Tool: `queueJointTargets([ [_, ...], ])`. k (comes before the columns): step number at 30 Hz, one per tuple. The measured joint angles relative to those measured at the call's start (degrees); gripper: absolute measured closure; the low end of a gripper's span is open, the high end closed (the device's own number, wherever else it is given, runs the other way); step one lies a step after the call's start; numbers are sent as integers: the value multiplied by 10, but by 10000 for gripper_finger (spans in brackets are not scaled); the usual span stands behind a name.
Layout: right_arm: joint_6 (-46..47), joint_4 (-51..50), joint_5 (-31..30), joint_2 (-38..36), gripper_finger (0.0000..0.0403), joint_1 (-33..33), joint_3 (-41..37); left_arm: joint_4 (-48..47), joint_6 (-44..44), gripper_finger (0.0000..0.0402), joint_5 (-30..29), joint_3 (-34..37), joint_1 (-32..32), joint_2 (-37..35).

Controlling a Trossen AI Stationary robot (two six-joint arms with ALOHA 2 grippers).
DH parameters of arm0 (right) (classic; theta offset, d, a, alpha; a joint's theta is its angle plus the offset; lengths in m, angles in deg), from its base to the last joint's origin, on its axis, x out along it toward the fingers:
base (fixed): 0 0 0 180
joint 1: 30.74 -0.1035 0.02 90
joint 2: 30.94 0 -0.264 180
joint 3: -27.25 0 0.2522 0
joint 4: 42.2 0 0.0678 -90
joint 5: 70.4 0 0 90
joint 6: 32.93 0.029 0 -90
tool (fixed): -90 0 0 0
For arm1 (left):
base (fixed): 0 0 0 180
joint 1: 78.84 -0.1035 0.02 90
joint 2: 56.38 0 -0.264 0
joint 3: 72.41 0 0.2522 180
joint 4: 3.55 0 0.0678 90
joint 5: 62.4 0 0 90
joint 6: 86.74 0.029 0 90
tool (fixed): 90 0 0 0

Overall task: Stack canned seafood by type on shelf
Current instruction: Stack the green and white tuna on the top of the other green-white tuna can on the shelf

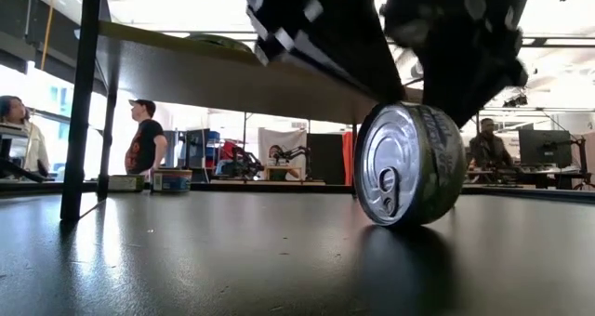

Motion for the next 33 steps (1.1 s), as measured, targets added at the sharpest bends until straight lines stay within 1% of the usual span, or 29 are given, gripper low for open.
queueJointTargets([
  [2, -9, 13, 8, 10, 344, 2, 0, 6, 2, 401, 9, 0, -4, 8],
  [5, 2, 23, -2, 10, 381, -5, 0, 6, -7, 401, 8, 0, -4, 11],
  [7, 2, 36, -6, 10, 397, -12, 0, 15, -11, 401, 5, 0, -4, 10],
  [11, 10, 52, -6, 10, 391, -22, 0, 35, -11, 401, 5, 0, 1, 10],
  [15, 19, 69, -6, 10, 400, -30, 0, 49, -11, 401, 1, 0, 2, 23],
  [18, 22, 89, -4, 10, 400, -35, -1, 60, -11, 401, -10, 0, 0, 34],
  [26, 50, 130, 39, 11, 402, -58, -3, 81, -11, 401, -9, -2, 12, 40],
  [30, 54, 143, 50, -2, 402, -81, 0, 64, -1, 401, -3, 1, 36, 27],
  [33, 53, 112, 37, -31, 402, -91, 1, 35, -20, 401, 2, 1, 57, 12],
])
